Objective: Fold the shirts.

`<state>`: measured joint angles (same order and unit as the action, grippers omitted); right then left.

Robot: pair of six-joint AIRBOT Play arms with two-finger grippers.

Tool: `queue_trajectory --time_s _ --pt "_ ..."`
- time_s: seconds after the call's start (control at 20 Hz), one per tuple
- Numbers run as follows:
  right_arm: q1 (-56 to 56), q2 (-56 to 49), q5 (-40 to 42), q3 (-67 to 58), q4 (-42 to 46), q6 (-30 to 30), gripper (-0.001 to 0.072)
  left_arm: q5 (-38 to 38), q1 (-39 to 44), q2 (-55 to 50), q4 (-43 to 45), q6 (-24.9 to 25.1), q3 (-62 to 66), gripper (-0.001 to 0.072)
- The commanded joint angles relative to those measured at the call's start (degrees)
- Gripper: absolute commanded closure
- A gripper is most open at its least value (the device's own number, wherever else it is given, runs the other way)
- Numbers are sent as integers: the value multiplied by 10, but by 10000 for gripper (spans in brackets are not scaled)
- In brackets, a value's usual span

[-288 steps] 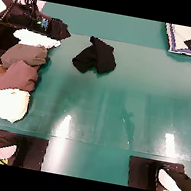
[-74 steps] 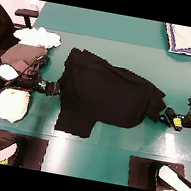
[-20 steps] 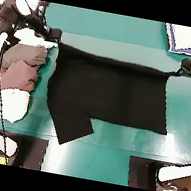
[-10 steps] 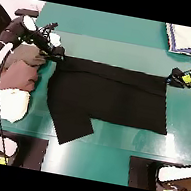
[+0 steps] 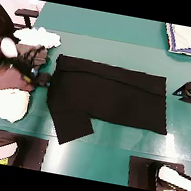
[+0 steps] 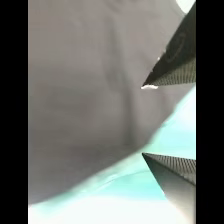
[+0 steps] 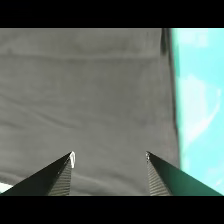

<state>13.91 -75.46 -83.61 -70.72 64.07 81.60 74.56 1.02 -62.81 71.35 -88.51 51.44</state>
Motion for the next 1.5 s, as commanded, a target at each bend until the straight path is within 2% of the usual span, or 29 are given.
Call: queue_trajectory --time_s 0.0,0.25,0.4,0.7,0.85,0.9,1.05,1.25,1.45 --pt "5 52 31 63 -16 -7 180 -15 0 122 -24 -32 -174 237" --pt "-34 53 31 65 -16 -7 182 -86 0 140 -118 -27 -266 238" --pt "-53 53 37 65 -16 -7 182 -129 0 140 -172 6 -287 238" --pt "-51 54 29 65 -16 -7 183 -155 0 140 -209 11 -306 239" --pt "-51 54 24 65 -15 -7 183 -173 0 140 -237 34 -322 240" --pt "-51 54 24 65 -15 -7 183 -173 0 140 -237 34 -325 256" --pt "-51 54 5 66 -9 -8 183 -183 0 140 -243 38 -320 679" --pt "-23 85 -6 139 43 -8 183 -134 0 141 -242 65 -262 685" --pt "116 152 2 299 51 -8 182 -122 0 141 -238 76 -215 685"
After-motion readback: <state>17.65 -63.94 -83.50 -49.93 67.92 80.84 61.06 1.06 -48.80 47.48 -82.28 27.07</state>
